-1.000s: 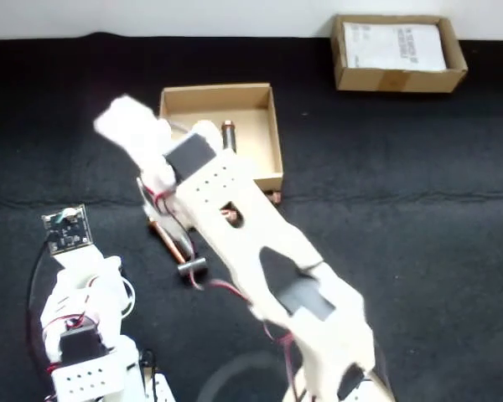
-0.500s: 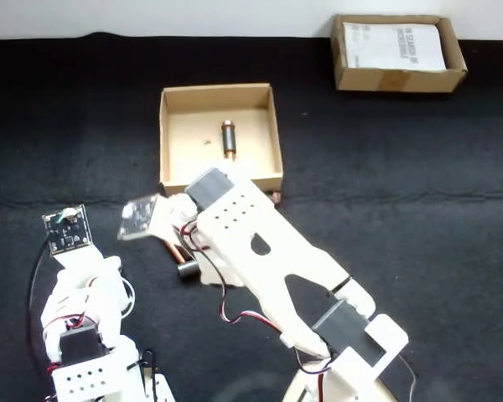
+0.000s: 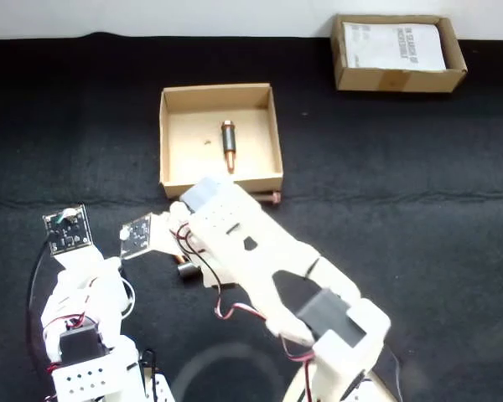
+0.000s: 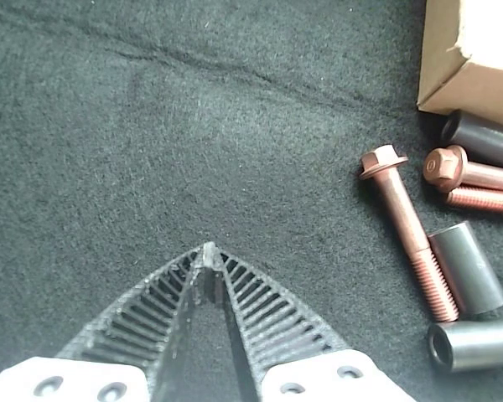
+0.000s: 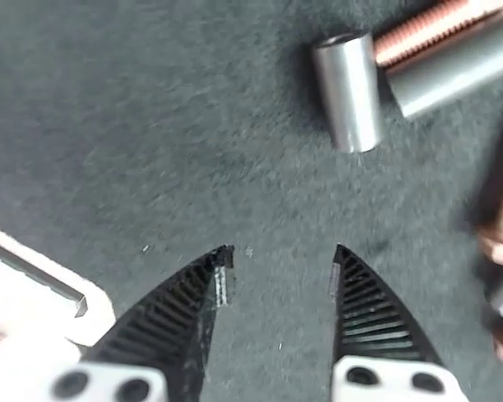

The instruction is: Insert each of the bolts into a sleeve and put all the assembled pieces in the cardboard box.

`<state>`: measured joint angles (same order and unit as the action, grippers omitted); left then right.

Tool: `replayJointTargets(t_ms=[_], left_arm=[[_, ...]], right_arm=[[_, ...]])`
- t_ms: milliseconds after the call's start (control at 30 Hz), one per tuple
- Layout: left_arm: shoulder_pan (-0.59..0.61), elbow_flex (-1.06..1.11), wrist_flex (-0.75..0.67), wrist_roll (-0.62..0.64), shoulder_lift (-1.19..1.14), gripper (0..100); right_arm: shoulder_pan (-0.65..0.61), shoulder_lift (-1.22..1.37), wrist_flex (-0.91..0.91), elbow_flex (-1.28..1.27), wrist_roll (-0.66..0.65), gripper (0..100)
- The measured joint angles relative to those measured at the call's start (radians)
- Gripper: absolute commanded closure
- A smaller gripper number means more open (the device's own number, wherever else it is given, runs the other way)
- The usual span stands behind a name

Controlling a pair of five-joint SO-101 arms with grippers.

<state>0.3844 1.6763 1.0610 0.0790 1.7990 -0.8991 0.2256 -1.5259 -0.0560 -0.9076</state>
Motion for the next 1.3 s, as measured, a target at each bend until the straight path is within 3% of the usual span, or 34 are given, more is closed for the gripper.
replayJointTargets(t_ms=[367, 700, 967, 1300], left_arm=[[0.0, 0.0, 0.0, 0.0, 0.0, 99], [0.026, 0.0, 0.0, 0.0, 0.002, 99], [0.031, 0.0, 0.017, 0.0, 0.002, 99], [0.25, 0.0, 0.035, 0.0, 0.003, 99]], right_arm=[[-0.002, 0.201, 0.098, 0.158, -0.009, 82.5], [-0.063, 0.368, -0.037, 0.466, -0.009, 82.5], [-0.1, 0.384, -0.101, 0.516, 0.008, 82.5], [-0.1, 0.385, -0.106, 0.516, 0.011, 82.5]])
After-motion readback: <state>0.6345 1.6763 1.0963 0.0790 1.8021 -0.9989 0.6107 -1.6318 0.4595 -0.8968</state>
